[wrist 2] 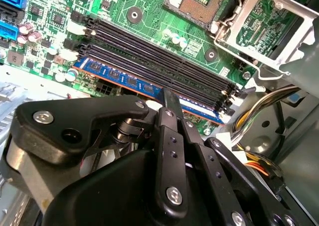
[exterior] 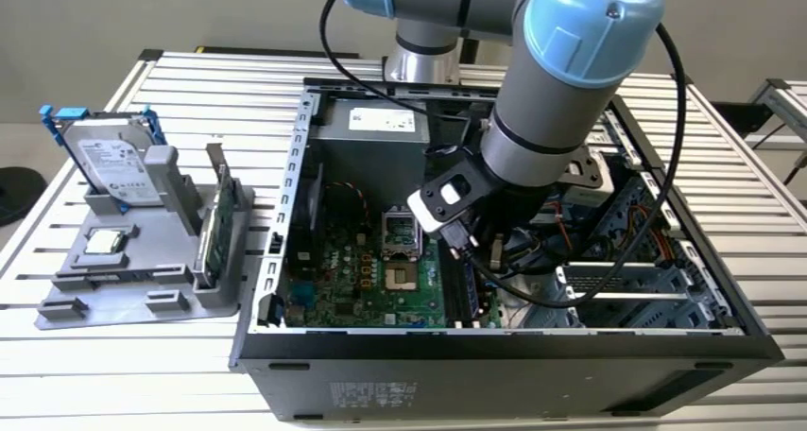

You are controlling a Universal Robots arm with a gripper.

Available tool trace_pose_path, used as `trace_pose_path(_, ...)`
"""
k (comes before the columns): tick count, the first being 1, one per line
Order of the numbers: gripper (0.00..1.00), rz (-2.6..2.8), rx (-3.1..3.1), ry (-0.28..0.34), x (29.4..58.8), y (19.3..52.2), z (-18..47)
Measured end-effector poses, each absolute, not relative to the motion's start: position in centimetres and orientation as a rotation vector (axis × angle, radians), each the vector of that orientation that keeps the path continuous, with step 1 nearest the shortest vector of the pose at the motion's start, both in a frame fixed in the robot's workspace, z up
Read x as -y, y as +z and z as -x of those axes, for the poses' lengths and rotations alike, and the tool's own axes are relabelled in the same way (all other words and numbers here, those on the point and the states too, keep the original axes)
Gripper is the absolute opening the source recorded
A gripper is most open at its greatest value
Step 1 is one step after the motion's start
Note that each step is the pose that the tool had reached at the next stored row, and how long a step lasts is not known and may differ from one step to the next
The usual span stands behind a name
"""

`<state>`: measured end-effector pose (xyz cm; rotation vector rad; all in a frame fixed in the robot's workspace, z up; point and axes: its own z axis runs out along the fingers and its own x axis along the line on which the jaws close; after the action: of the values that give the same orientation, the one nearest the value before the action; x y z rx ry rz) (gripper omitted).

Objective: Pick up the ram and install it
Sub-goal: 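Press down the ram until it locks into place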

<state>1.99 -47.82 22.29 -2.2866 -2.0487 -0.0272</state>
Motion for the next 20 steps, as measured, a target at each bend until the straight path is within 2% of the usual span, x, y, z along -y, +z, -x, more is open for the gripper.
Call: trace_pose_path(20,0.00,2.287,2.049,-0.026,47.81,21.64,-1.99)
